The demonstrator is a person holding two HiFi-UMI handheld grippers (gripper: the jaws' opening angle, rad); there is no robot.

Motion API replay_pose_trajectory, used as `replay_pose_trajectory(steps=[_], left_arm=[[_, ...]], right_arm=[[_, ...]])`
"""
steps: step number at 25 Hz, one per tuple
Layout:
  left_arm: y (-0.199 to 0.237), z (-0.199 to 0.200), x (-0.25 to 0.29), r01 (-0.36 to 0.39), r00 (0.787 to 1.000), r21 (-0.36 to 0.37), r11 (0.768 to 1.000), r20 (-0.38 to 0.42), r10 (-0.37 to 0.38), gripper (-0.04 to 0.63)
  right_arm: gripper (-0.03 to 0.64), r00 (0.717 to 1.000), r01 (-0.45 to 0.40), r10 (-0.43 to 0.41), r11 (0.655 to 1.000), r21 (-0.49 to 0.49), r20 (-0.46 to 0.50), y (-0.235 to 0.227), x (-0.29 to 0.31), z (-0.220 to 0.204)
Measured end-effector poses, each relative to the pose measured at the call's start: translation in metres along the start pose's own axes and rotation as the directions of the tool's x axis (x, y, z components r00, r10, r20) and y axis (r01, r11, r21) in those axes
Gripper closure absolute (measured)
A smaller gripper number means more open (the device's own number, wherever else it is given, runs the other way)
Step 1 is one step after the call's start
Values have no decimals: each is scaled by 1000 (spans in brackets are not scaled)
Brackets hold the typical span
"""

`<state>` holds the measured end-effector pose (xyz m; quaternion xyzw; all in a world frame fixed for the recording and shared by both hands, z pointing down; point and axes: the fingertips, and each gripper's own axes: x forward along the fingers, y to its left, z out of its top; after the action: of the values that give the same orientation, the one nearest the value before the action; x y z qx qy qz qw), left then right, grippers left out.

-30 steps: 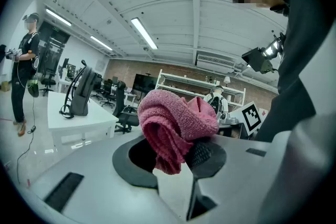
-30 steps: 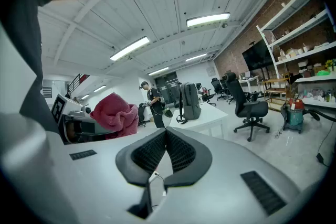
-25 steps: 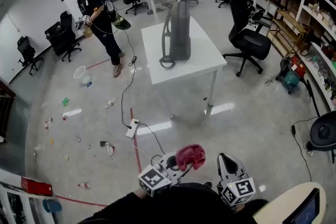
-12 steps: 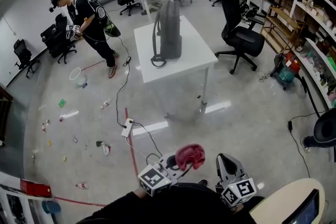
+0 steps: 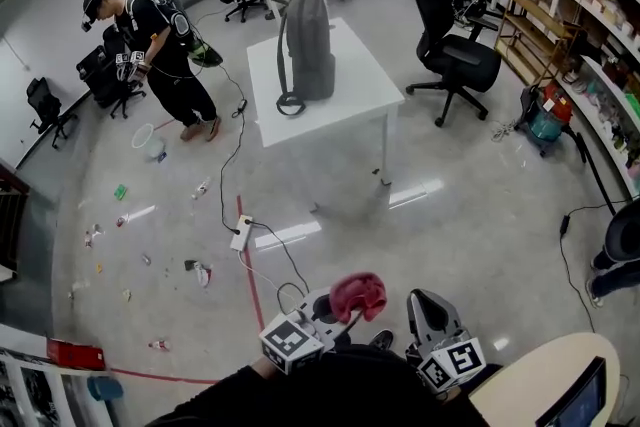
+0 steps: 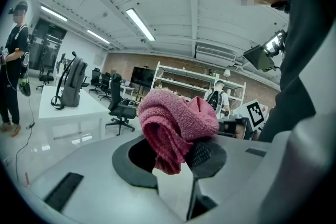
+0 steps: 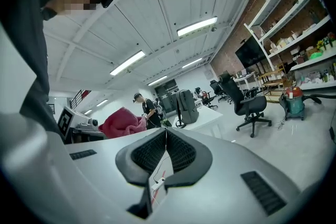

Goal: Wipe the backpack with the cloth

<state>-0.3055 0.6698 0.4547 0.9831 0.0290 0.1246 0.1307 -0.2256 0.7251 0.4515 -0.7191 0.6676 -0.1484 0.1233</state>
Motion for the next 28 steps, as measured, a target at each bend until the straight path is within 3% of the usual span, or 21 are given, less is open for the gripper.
replay_pose_trajectory(steps=[9, 21, 28], left_arm=[[34, 1, 26, 0, 1000, -36, 999, -6, 0, 468], [181, 68, 38, -1, 997, -46, 999, 82, 4, 468], [254, 66, 30, -49, 997, -31, 998, 51, 51, 468]], right_arm=[[603, 999, -29, 30, 1000, 5, -34, -16, 34, -3], [603, 999, -22, 19, 997, -70, -37, -24, 185, 35], [603, 994, -66, 60, 995, -74, -89, -15, 260, 26]])
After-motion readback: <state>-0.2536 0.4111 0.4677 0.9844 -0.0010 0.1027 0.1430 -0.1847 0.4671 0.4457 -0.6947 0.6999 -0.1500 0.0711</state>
